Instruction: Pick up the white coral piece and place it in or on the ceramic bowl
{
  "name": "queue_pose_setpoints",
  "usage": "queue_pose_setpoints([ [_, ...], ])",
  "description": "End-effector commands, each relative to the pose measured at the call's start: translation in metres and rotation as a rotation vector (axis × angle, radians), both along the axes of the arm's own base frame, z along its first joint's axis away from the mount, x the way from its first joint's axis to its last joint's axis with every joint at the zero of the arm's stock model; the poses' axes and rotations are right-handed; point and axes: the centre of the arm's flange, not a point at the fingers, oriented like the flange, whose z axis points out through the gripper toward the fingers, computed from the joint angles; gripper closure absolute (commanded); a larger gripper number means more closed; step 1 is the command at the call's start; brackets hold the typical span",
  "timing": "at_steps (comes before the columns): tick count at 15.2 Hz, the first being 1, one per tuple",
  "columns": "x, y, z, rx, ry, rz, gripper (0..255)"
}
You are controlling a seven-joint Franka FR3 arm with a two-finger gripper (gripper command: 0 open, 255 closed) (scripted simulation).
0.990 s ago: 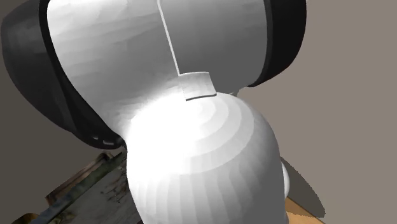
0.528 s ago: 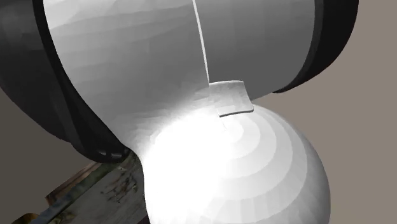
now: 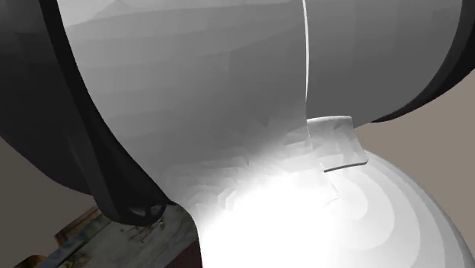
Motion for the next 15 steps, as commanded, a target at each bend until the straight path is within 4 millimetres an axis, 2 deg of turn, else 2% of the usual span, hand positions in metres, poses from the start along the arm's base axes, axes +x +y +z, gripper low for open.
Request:
queue_pose_setpoints([
  [1, 0.000, 0.000, 0.006, 0.000, 0.000, 0.000, 255],
  [15, 0.137, -0.116, 0.048, 0.000, 0.000, 0.000, 255],
])
